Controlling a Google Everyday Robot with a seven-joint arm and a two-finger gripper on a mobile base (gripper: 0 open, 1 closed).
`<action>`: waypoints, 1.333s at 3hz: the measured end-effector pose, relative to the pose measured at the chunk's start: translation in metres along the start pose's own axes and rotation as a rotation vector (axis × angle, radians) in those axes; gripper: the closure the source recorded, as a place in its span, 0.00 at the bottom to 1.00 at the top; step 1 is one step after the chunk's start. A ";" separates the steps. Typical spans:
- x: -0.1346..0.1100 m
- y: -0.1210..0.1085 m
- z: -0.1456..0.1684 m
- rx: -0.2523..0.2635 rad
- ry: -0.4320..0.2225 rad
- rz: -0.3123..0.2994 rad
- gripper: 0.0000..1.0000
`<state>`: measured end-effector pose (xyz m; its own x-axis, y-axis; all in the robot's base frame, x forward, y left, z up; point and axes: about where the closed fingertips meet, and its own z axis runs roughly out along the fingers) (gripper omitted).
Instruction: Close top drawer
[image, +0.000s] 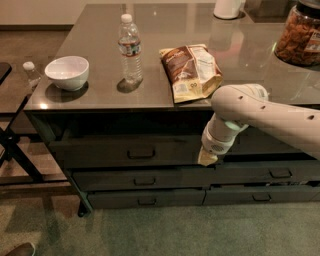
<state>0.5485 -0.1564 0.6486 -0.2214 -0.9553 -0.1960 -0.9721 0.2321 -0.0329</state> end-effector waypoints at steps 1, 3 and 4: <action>0.000 0.000 0.000 0.000 0.000 0.000 0.26; 0.000 0.000 0.000 0.000 0.000 0.000 0.00; 0.000 0.000 0.000 0.000 0.000 0.000 0.00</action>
Offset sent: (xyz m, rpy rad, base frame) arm 0.0000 0.0000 0.0000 0.0000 0.0000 0.0000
